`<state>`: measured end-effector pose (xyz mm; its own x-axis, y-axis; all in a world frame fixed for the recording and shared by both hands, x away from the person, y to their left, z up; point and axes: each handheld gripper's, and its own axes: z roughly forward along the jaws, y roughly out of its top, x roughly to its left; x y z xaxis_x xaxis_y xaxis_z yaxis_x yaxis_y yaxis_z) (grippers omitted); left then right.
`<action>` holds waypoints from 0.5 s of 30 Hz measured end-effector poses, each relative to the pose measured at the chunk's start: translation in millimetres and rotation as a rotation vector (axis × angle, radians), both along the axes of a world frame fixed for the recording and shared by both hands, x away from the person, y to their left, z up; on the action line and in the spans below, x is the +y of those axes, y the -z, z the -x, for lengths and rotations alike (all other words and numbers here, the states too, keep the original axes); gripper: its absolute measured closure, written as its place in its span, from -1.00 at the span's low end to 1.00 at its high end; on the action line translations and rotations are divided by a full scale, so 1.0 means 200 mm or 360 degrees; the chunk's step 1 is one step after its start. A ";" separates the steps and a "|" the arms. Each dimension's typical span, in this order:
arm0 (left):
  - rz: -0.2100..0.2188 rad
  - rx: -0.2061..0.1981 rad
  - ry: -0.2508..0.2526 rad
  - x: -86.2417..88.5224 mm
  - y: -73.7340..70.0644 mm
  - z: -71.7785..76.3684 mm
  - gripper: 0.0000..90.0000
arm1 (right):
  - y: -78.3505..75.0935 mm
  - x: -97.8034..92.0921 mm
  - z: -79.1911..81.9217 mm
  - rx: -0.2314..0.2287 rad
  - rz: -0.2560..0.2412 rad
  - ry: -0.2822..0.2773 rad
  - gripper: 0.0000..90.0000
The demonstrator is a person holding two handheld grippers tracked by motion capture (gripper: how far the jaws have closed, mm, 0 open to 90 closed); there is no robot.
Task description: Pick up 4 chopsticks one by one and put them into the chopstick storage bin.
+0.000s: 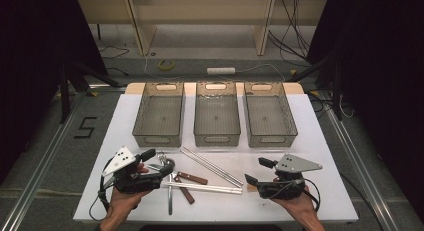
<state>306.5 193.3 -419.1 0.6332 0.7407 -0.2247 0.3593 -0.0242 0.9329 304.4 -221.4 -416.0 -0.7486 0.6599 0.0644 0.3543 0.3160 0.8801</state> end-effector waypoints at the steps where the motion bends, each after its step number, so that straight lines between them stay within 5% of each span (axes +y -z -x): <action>1: 0.0000 0.0000 0.0000 0.00 0.00 0.00 -0.65 | 0.00 0.00 0.00 0.0000 0.0000 0.0000 -0.34; 11: 0.0001 -0.0001 -0.0001 0.00 0.00 0.00 -0.65 | -0.02 0.15 -0.04 0.0094 0.0227 -0.0225 -0.22; 15: 0.0003 0.0000 -0.0003 0.00 0.00 0.00 -0.65 | 0.00 0.25 -0.07 0.0160 0.0375 -0.0368 -0.12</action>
